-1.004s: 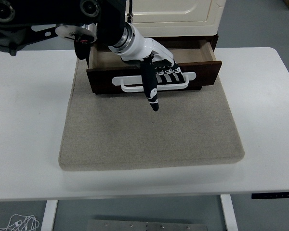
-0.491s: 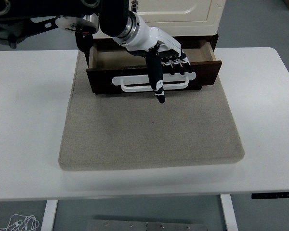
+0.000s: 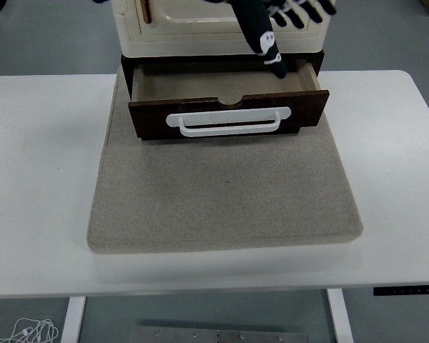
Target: Open the drawer under the combination cabinet
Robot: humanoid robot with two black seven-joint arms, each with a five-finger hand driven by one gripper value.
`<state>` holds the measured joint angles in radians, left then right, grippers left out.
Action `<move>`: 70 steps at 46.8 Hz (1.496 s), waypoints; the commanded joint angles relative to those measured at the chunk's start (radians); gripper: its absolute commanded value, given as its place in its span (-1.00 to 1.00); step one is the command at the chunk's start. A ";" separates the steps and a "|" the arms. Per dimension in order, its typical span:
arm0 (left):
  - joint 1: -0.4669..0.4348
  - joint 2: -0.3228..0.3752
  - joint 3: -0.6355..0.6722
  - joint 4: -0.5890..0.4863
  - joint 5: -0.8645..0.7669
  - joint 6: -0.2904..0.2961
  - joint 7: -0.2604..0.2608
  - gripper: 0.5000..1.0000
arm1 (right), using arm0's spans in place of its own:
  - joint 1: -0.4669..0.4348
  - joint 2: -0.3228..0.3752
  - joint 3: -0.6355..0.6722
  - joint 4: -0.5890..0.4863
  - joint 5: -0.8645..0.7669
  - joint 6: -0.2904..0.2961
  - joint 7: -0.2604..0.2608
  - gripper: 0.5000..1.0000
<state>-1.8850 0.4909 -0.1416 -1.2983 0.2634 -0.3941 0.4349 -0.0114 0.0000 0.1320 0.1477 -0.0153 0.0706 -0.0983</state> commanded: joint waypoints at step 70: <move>0.639 0.175 -0.753 0.462 -0.303 0.604 -0.515 1.00 | -0.002 0.000 0.000 0.001 -0.002 -0.002 0.000 0.70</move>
<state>-1.2807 0.6710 -0.8912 -0.8550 -0.0220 0.2208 -0.0800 -0.0124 0.0000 0.1319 0.1480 -0.0162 0.0702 -0.0983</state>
